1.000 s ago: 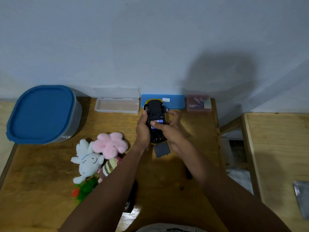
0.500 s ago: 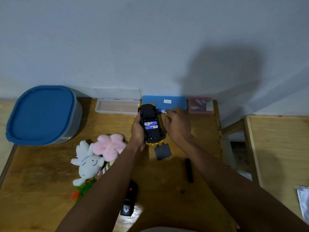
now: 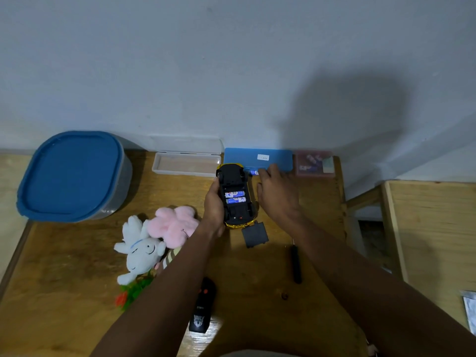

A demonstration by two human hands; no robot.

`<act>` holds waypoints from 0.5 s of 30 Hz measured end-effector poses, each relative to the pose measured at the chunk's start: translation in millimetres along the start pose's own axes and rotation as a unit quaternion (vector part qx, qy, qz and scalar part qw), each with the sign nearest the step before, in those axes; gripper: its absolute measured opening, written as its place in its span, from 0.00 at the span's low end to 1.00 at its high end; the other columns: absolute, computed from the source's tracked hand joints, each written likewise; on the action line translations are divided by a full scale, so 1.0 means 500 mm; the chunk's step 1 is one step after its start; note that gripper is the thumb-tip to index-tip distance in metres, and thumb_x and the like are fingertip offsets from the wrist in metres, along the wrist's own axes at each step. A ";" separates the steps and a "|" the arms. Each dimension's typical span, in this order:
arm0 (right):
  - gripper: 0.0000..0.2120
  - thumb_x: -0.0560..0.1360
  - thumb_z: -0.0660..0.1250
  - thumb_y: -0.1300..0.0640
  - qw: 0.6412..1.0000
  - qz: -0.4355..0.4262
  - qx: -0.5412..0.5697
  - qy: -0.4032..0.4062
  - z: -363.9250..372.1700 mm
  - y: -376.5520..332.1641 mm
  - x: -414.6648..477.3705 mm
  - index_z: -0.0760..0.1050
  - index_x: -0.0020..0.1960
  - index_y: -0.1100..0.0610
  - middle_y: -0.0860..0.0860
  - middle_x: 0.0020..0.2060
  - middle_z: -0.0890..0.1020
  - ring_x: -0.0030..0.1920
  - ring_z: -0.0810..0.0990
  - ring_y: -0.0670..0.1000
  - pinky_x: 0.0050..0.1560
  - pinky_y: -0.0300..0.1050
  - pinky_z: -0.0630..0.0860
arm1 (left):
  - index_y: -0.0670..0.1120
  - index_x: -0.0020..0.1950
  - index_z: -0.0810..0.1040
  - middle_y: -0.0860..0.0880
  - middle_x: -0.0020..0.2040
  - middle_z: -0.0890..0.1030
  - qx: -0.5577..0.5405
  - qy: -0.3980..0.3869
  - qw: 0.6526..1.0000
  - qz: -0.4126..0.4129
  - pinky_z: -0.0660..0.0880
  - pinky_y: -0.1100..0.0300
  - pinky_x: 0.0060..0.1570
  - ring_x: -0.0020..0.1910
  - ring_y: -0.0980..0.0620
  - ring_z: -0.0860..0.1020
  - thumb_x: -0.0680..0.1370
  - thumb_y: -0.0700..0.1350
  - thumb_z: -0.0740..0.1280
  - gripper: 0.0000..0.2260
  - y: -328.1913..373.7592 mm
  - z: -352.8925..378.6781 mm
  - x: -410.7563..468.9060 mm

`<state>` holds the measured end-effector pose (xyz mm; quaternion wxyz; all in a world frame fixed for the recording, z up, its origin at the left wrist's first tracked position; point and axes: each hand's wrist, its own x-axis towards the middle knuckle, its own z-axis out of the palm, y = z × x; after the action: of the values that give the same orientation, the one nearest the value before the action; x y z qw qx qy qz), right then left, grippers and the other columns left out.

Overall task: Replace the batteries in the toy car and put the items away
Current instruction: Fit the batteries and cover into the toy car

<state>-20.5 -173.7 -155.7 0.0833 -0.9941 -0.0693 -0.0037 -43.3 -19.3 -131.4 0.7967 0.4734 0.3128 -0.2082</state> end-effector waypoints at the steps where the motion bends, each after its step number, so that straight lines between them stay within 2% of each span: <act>1: 0.12 0.74 0.68 0.57 1.000 -0.001 -0.005 -0.004 0.000 0.000 0.002 0.75 0.57 0.57 0.56 0.49 0.75 0.42 0.79 0.58 0.44 0.51 0.76 | 0.40 0.62 0.80 0.42 0.47 0.83 0.000 -0.001 1.000 -0.003 0.80 0.50 0.43 0.41 0.42 0.82 0.83 0.58 0.55 0.25 0.000 -0.001 -0.001; 5: 0.07 0.74 0.67 0.57 1.000 -0.014 -0.014 0.003 0.002 0.007 0.002 0.77 0.52 0.55 0.53 0.47 0.75 0.41 0.78 0.56 0.44 0.50 0.75 | 0.42 0.59 0.81 0.42 0.45 0.84 0.000 -0.003 1.000 -0.013 0.82 0.52 0.39 0.38 0.43 0.83 0.83 0.58 0.55 0.24 0.000 -0.004 -0.009; 8: 0.04 0.75 0.64 0.57 1.000 -0.021 0.016 0.015 0.008 0.011 -0.013 0.76 0.49 0.55 0.52 0.46 0.77 0.42 0.78 0.54 0.42 0.48 0.73 | 0.41 0.61 0.81 0.42 0.45 0.84 -0.001 0.004 1.000 -0.010 0.82 0.52 0.39 0.38 0.44 0.84 0.83 0.58 0.55 0.24 -0.001 -0.006 -0.013; 12: 0.08 0.76 0.63 0.57 0.997 -0.001 0.070 0.015 0.010 0.011 -0.019 0.74 0.55 0.52 0.51 0.46 0.79 0.44 0.78 0.54 0.42 0.49 0.73 | 0.39 0.64 0.79 0.41 0.47 0.83 -0.009 0.012 1.000 -0.013 0.82 0.52 0.39 0.39 0.44 0.83 0.82 0.58 0.57 0.25 -0.003 -0.008 -0.011; 15: 0.12 0.77 0.64 0.52 0.996 0.004 0.090 0.006 0.010 0.012 -0.013 0.74 0.60 0.51 0.50 0.49 0.80 0.46 0.79 0.54 0.44 0.49 0.74 | 0.40 0.58 0.81 0.42 0.44 0.83 -0.012 -0.005 1.000 -0.010 0.81 0.54 0.34 0.36 0.45 0.83 0.83 0.57 0.55 0.24 -0.004 -0.007 -0.010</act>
<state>-26.1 -179.4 -161.6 0.1726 -0.9829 -0.0647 -0.0033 -49.1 -16.6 -130.4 0.8020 0.4591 0.3159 -0.2149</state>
